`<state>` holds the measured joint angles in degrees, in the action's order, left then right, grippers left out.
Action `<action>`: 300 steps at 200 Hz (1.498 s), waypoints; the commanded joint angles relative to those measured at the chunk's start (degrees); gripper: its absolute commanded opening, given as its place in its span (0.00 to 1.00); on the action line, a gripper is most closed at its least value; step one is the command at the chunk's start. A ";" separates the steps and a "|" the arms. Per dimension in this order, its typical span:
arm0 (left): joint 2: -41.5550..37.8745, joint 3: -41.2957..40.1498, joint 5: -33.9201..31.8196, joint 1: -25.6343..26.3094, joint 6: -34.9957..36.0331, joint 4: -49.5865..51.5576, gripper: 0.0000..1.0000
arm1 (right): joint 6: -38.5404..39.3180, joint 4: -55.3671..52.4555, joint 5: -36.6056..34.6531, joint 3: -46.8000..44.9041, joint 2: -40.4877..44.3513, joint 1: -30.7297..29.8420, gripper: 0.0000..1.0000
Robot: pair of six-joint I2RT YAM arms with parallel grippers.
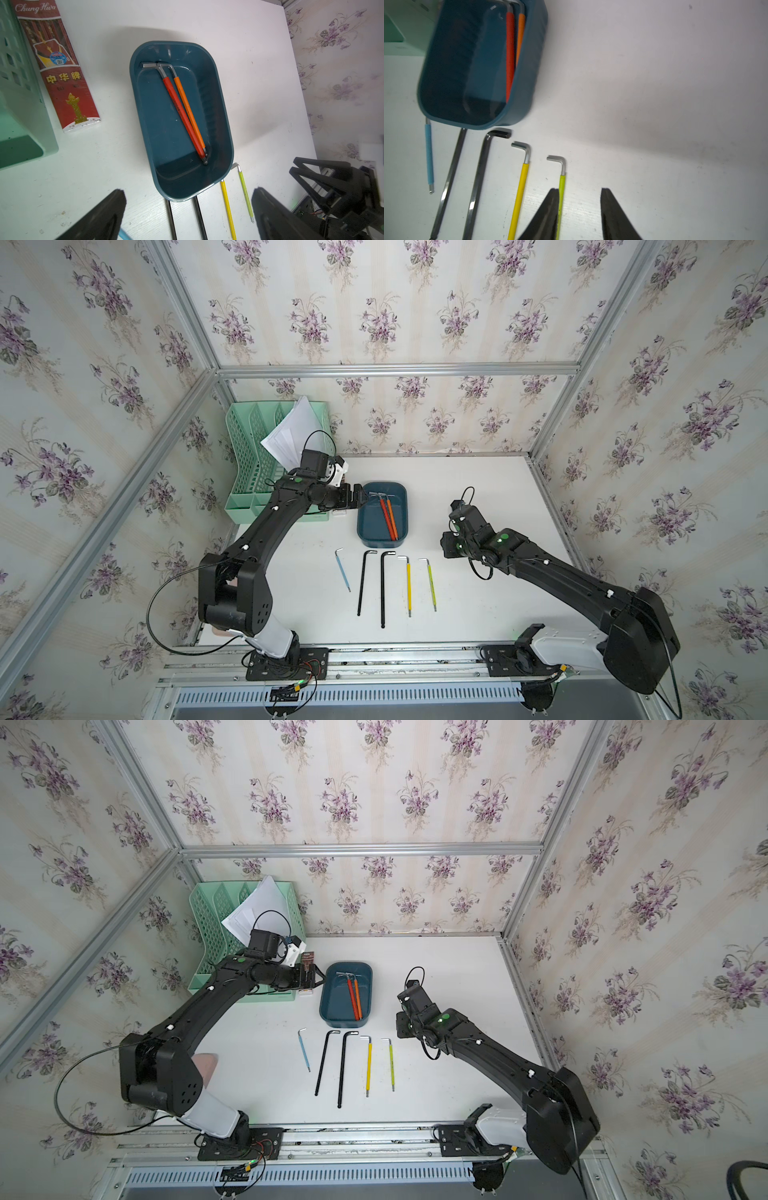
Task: Put the hex key on the desktop into the storage box
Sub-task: Pick up the Allen key from the center of the board.
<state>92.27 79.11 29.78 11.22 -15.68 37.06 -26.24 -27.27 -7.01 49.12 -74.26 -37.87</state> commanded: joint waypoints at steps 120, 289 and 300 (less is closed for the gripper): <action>0.64 1.66 -2.40 0.37 0.54 1.90 0.99 | -8.30 -5.64 9.45 -1.22 -9.42 -3.83 0.39; -2.44 0.52 -5.80 0.38 0.34 1.09 0.99 | -9.88 -11.32 3.70 4.90 -20.02 -12.30 0.39; -2.47 0.52 -5.81 0.42 0.32 1.04 0.99 | -10.19 -10.84 4.19 4.62 -20.27 -12.46 0.39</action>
<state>90.15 79.68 24.23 11.64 -15.68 38.09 -35.62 -37.67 -2.17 54.17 -94.13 -49.95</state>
